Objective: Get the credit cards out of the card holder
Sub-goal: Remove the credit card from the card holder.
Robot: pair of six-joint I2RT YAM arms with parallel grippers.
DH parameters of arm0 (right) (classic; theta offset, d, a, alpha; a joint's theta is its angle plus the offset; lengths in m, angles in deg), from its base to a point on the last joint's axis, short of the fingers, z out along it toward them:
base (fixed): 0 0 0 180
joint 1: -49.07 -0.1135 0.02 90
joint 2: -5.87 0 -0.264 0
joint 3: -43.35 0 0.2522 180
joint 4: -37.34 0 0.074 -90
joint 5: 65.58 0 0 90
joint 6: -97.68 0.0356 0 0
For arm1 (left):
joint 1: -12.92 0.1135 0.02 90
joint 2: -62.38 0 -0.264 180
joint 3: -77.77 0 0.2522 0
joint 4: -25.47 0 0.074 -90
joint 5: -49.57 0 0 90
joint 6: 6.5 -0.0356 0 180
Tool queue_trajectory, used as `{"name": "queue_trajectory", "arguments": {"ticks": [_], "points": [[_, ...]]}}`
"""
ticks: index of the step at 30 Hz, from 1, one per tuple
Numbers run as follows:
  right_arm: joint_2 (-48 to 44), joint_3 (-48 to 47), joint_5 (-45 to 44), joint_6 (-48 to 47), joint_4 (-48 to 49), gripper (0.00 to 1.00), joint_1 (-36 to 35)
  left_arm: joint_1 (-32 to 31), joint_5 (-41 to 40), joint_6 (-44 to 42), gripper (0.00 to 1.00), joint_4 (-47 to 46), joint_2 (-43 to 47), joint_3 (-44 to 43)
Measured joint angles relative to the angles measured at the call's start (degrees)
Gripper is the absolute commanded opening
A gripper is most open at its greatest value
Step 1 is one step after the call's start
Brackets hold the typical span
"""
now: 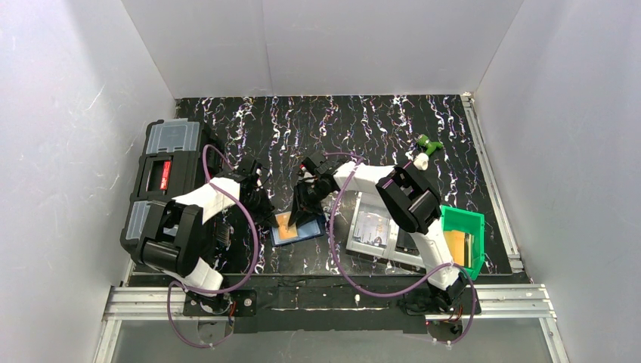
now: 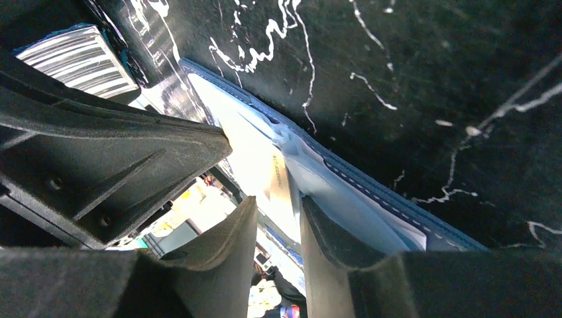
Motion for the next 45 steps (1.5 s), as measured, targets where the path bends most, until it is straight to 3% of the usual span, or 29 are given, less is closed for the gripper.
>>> {"name": "queue_trajectory", "arguments": {"ticks": [19, 25, 34, 42, 45], "points": [[-1.06, 3.48, 0.48, 1.85, 2.78, 0.17, 0.95, 0.02, 1.43, 1.05, 0.0, -0.17, -0.99, -0.28], [-1.84, 6.59, 1.99, 3.72, 7.47, 0.16, 1.47, 0.02, 1.44, 1.05, 0.0, -0.19, -1.05, -0.28], [-3.13, 11.15, 4.18, 6.45, 15.75, 0.23, 1.86, 0.15, 1.65, 1.07, 0.0, -0.21, -1.23, -0.28], [-3.13, 12.09, 5.29, 7.01, 17.36, 0.02, 2.23, 0.22, 1.7, 1.09, 0.0, -0.21, -1.25, -0.26], [-3.13, 12.11, 5.57, 7.06, 17.4, 0.01, 2.34, 0.24, 1.67, 1.07, 0.0, -0.21, -1.27, -0.26]]}}
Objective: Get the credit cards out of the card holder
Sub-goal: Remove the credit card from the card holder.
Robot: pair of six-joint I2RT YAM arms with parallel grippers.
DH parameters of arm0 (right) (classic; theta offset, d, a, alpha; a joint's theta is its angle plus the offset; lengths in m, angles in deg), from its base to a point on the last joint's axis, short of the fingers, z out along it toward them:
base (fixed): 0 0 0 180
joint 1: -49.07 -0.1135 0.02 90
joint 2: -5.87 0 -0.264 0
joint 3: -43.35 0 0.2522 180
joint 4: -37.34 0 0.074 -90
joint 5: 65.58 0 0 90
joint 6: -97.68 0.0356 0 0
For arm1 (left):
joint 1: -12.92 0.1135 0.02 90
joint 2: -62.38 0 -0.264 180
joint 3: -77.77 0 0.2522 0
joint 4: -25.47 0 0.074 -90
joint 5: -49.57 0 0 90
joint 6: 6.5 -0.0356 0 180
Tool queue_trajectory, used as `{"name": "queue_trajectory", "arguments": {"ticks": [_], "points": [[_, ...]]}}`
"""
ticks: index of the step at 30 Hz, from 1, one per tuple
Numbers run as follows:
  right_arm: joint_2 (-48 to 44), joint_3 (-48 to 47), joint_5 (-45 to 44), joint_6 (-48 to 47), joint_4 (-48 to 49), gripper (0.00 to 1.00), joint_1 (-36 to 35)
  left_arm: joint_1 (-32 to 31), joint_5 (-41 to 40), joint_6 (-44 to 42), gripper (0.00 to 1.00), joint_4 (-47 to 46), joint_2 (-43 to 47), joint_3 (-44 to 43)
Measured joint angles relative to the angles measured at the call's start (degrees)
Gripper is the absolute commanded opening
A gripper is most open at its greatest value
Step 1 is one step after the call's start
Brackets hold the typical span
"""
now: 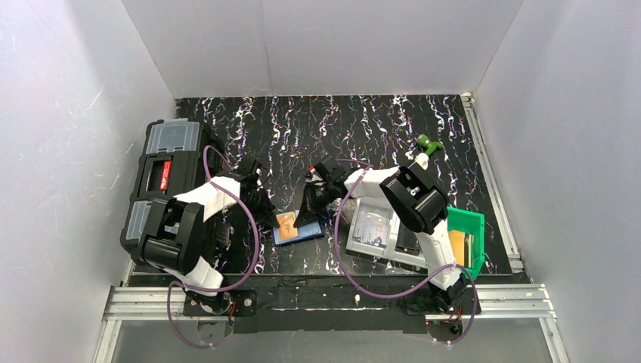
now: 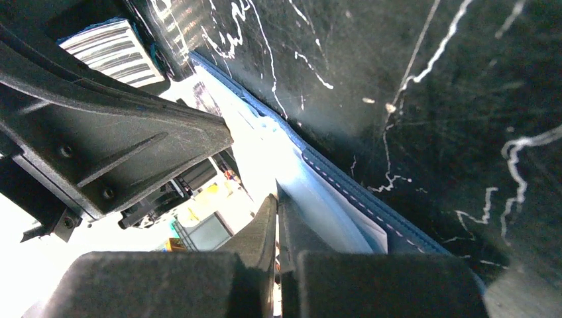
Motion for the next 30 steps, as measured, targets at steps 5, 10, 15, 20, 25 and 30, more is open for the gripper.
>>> {"name": "queue_trajectory", "arguments": {"ticks": [5, 10, 15, 20, 25, 30], "points": [[-0.67, 0.83, -0.66, -0.15, 0.6, 0.01, 0.09, 0.04, 0.0, -0.06, 0.0, 0.19, -0.29, -0.19], [-2.15, 2.16, -2.81, -0.71, 1.33, 0.01, 0.15, 0.11, 0.19, -0.24, 0.0, 0.44, -0.5, -0.46], [-3.54, 3.14, -4.89, -1.47, 1.34, 0.01, 0.17, 0.44, 1.15, -0.24, 0.0, 0.26, -0.85, -0.46], [-4.08, 3.66, -5.89, -1.92, 1.4, 0.01, 0.3, 0.44, 1.52, -0.26, 0.0, 0.09, -0.96, -0.46], [-4.09, 3.78, -6.08, -1.94, 1.36, 0.01, 0.64, 0.46, 1.6, -0.4, 0.03, 0.07, -0.78, -0.44], [-4.09, 3.8, -6.01, -1.94, 1.35, 0.01, 0.93, 0.42, 1.08, -1.21, 0.07, -0.03, 0.04, -0.12]]}}
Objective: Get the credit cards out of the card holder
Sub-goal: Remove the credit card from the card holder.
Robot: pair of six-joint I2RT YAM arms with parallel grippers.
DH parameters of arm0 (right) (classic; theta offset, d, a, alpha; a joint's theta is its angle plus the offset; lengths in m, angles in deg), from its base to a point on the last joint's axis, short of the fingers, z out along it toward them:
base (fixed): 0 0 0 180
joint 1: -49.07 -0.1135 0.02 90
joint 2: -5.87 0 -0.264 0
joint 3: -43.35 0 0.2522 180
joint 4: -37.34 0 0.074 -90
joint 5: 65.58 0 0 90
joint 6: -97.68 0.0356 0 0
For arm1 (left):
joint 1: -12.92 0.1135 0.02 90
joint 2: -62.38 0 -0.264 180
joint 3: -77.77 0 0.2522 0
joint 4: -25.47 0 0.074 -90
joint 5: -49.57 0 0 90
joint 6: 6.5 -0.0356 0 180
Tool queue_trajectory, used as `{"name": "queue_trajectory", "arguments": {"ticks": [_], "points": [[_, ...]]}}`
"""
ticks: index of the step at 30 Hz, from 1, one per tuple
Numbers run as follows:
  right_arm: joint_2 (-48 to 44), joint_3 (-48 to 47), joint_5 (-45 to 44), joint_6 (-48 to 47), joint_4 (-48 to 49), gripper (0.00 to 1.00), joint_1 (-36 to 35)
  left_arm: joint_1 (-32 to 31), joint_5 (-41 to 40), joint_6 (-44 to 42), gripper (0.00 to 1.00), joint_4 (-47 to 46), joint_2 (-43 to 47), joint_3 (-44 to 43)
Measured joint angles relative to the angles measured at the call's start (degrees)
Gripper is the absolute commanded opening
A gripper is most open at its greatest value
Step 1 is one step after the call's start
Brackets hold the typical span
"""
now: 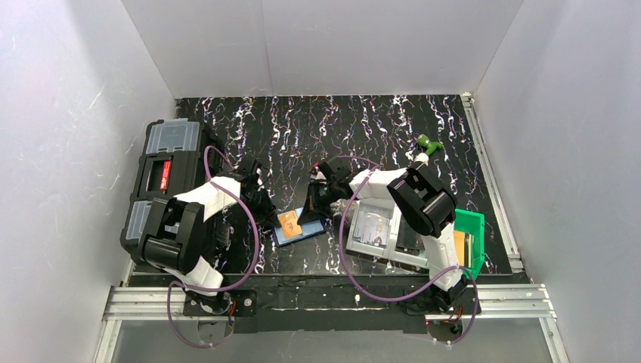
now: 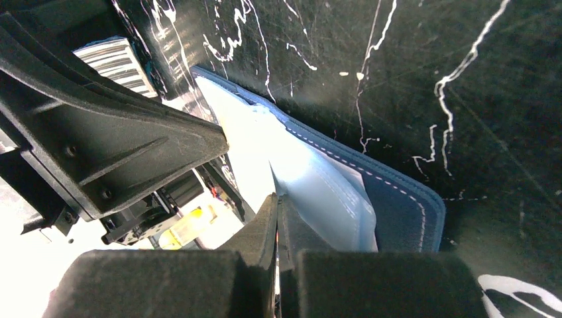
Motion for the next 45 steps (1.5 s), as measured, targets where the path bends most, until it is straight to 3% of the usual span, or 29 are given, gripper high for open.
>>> {"name": "queue_trajectory", "arguments": {"ticks": [4, 8, 11, 18, 24, 30, 33, 45], "points": [[0.0, 0.0, 0.0, 0.02, 0.04, 0.01, 0.0, -0.07, -0.54, -0.62, 0.0, 0.0, 0.18, 0.07], [0.0, 0.0, 0.22, -0.02, 0.17, 0.2, 0.0, -0.07, -0.62, -0.87, 0.0, -0.09, 0.17, 0.1], [0.0, 0.0, 1.18, 0.22, 0.51, 0.28, 0.06, -0.07, -0.36, -0.95, 0.0, -0.14, 0.0, 0.1], [0.87, -0.26, 3.84, 0.39, 1.36, 0.3, 0.03, 0.0, 0.19, -0.97, 0.0, -0.25, -0.37, 0.04], [3.25, -2.36, 5.32, 0.4, 1.4, 0.26, -0.3, 0.0, 0.37, -0.97, 0.0, 0.13, -0.94, -0.43], [3.87, -2.55, 5.63, 0.24, 1.0, 0.06, -0.18, 0.0, 0.4, -0.96, 0.0, 0.48, -1.29, -0.74], [3.89, -2.52, 5.85, 0.26, 0.81, 0.02, 0.0, 0.0, 0.39, -0.95, 0.0, 0.65, -1.49, -0.91], [-0.11, 1.76, 4.55, -0.09, 2.66, 0.01, 2.03, 0.0, 0.2, -0.71, 0.0, 1.57, -2.18, -1.66]]}}
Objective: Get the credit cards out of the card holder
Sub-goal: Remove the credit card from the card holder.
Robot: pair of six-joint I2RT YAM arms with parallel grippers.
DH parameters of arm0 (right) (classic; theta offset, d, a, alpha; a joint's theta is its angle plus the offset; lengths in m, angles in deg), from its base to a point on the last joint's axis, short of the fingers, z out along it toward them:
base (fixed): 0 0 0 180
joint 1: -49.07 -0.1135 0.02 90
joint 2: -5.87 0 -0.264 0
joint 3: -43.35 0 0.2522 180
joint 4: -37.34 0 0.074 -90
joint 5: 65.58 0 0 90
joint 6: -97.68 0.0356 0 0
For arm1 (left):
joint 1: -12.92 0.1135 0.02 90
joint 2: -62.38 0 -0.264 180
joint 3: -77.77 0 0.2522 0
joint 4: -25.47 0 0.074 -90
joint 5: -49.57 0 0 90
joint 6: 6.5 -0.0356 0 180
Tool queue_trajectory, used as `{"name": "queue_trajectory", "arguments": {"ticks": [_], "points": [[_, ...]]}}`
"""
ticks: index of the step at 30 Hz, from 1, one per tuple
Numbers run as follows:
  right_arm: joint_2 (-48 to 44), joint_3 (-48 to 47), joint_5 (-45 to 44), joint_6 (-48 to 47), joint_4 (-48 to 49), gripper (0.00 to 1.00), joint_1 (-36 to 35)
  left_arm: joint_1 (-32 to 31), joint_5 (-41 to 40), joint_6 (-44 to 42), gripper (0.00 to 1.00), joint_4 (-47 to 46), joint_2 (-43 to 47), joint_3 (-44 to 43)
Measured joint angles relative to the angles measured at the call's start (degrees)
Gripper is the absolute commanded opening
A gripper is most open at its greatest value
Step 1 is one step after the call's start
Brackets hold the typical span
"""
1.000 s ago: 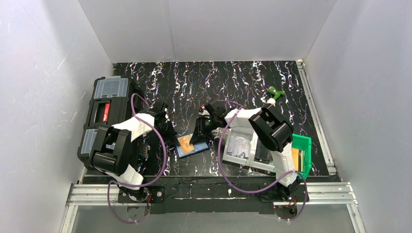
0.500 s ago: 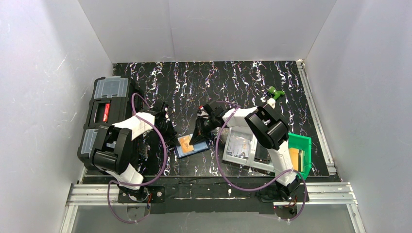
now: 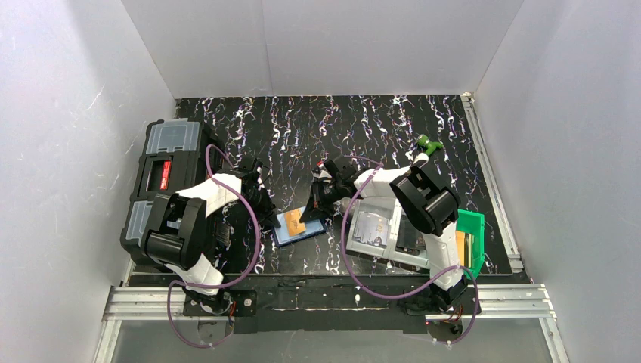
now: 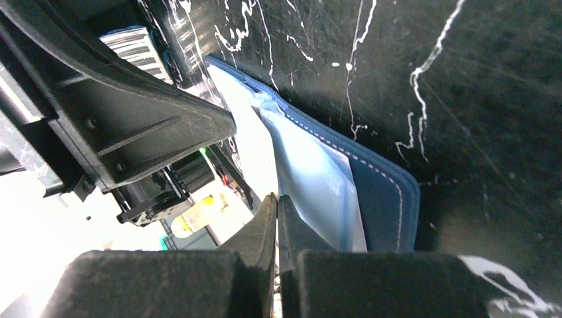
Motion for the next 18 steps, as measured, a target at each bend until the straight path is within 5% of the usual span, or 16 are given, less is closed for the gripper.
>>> {"name": "queue_trajectory", "arguments": {"ticks": [18], "points": [[-6.38, 0.1, -4.35, -4.73, -7.13, 0.01, 0.77, -0.44, -1.44, -0.34, 0.0, 0.95, 1.14, -0.21]]}}
